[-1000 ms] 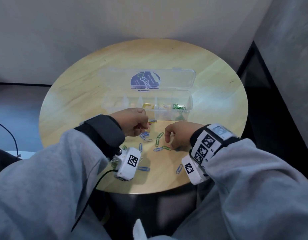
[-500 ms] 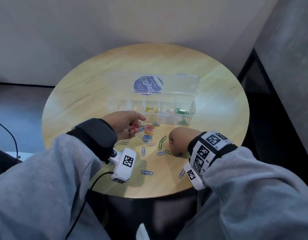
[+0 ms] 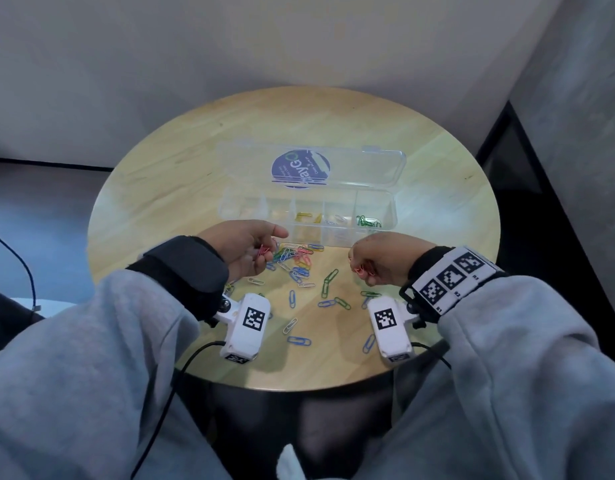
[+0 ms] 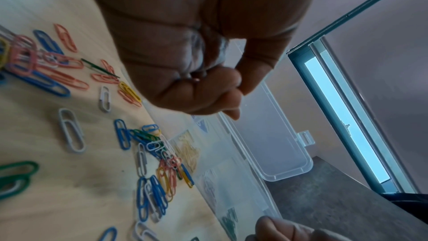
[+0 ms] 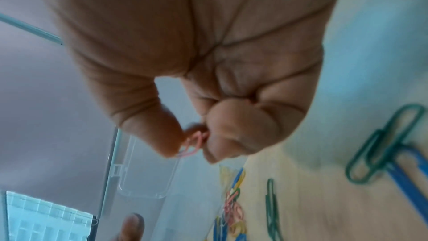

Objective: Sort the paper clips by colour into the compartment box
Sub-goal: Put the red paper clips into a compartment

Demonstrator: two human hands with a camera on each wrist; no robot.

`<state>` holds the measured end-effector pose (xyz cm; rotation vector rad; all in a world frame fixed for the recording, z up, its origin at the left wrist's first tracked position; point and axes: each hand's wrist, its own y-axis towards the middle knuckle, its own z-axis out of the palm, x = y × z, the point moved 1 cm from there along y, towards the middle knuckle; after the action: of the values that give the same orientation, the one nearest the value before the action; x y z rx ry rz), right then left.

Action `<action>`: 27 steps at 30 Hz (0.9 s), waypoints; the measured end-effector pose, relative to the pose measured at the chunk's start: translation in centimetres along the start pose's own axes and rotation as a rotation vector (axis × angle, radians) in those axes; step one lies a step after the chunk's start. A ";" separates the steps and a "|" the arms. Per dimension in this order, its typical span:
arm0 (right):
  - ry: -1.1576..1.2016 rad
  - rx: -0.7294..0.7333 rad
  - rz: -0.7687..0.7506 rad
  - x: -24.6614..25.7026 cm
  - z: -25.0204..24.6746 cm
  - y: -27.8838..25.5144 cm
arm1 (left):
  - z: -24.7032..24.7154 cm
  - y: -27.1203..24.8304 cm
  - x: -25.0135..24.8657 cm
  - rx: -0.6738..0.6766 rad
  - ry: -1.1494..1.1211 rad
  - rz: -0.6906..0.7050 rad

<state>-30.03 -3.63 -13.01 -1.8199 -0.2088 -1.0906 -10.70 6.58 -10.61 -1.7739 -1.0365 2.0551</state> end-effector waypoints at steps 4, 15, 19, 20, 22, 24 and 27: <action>0.174 0.026 -0.037 0.1 0.3 -0.4 | -0.5 -0.3 -0.1 0.026 -0.034 0.006; 0.826 0.015 -0.169 4.9 2.5 -1.2 | -2.5 0.0 -2.3 0.024 -0.262 0.092; 0.771 0.030 -0.165 8.2 3.8 0.2 | -2.5 1.3 -4.2 0.027 -0.179 0.108; 0.746 0.024 -0.160 8.9 4.1 0.8 | -2.4 1.6 -4.5 0.022 -0.161 0.110; 0.708 0.013 -0.149 10.0 4.4 1.8 | -2.5 2.5 -5.3 0.000 -0.152 0.113; 0.676 0.016 -0.138 10.8 4.7 2.8 | -2.5 3.2 -5.9 -0.012 -0.152 0.109; 0.643 0.018 -0.122 11.5 5.0 3.9 | -2.6 4.1 -6.4 0.036 -0.181 0.097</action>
<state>-18.16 -5.16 -7.51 -1.3672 0.0564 -1.6908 -5.68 0.68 -8.34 -1.6769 -0.9707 2.3133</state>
